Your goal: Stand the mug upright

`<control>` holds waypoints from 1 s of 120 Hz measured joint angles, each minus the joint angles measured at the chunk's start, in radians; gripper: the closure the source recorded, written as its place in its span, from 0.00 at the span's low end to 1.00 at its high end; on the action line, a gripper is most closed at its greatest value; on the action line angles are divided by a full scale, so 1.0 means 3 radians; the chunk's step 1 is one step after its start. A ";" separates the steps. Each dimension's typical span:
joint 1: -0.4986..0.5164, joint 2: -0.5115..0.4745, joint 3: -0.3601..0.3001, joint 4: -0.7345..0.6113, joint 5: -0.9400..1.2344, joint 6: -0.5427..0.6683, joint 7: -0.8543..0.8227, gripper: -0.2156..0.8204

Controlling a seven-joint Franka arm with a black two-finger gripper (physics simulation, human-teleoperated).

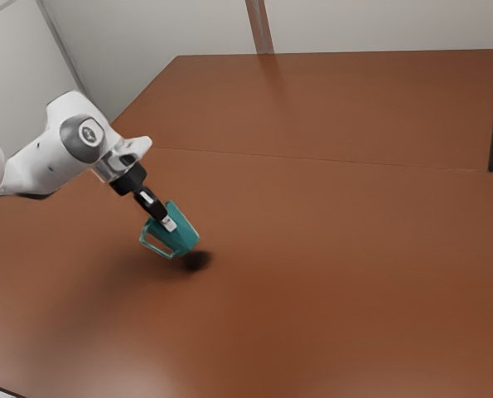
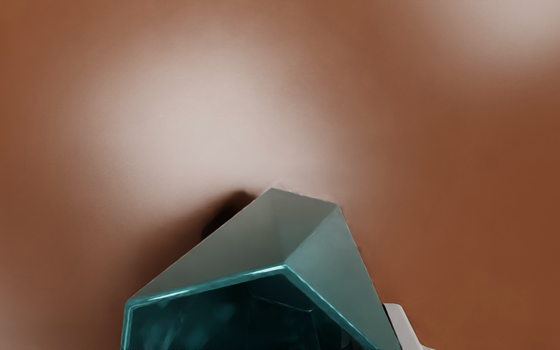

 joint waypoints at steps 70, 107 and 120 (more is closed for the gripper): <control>-0.0271 -0.0175 -0.0579 -0.0465 0.1326 0.0983 -0.1586 0.96; -0.0278 -0.0135 -0.0588 -0.0583 0.1425 0.1237 -0.2066 0.96; -0.0105 -0.0137 -0.0616 -0.0609 0.1443 0.1281 -0.2186 0.96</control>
